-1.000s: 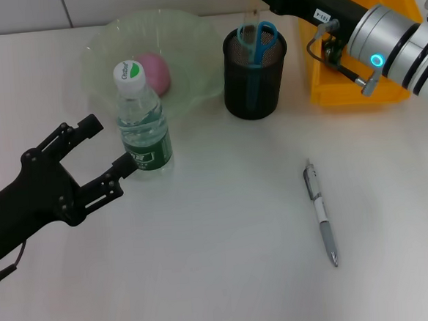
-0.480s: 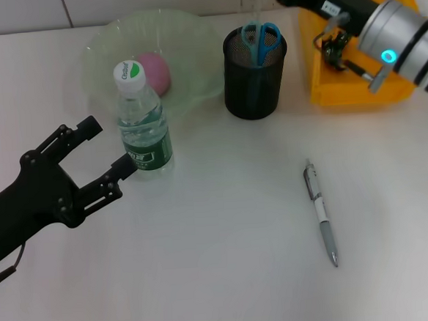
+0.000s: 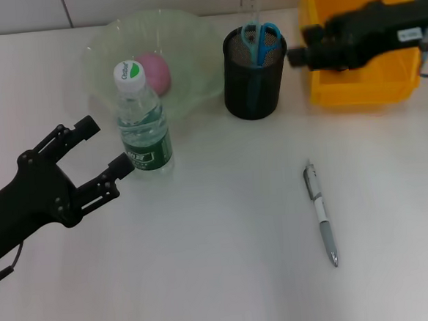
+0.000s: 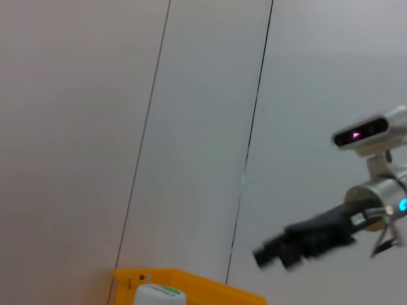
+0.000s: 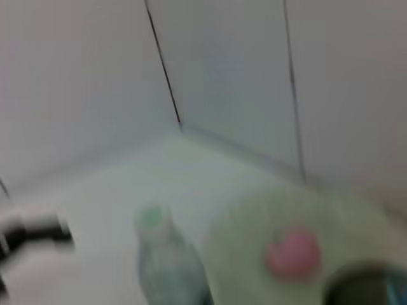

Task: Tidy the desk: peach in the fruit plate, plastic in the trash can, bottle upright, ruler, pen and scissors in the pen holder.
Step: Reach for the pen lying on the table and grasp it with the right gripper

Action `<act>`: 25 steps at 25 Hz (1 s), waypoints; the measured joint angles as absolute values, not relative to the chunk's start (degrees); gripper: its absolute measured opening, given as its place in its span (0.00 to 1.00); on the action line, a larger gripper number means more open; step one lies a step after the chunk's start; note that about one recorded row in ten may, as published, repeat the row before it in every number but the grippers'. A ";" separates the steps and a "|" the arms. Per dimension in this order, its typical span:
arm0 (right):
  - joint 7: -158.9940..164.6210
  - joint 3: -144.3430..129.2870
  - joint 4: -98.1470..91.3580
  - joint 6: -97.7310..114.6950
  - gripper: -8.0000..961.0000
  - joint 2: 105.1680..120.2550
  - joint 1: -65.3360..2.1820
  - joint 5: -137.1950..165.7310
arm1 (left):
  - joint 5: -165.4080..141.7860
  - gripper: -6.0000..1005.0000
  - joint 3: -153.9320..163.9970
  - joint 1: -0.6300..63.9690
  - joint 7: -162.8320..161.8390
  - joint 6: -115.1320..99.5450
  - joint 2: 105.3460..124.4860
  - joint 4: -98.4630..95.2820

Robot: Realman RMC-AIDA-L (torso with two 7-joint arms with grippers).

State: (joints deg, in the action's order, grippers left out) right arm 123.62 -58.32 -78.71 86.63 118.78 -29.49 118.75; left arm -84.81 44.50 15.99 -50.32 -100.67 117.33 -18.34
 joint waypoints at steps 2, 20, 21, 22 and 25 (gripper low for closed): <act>134.63 -59.12 -86.90 93.39 0.54 119.07 -30.92 130.06 | -84.81 0.86 44.59 16.19 -50.35 -100.56 117.36 -18.25; 166.62 -83.43 -88.20 100.22 0.52 119.63 -36.04 150.97 | -84.82 0.86 44.33 16.74 -49.78 -99.08 117.78 -18.46; 167.45 -84.72 -87.50 99.55 0.51 119.63 -36.16 151.14 | -84.82 0.86 44.29 16.64 -49.75 -99.07 117.80 -18.46; 168.03 -85.59 -86.89 98.84 0.51 119.63 -36.23 151.25 | -84.82 0.86 44.26 16.54 -49.73 -99.07 117.81 -18.46; 169.03 -88.05 -84.28 96.58 0.50 119.72 -36.28 151.30 | -84.81 0.86 44.19 16.30 -49.58 -99.05 117.81 -18.46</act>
State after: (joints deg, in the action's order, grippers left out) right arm 169.03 -88.05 -84.28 96.58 119.72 -36.28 151.30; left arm -84.81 44.19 16.30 -49.58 -99.05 117.81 -18.46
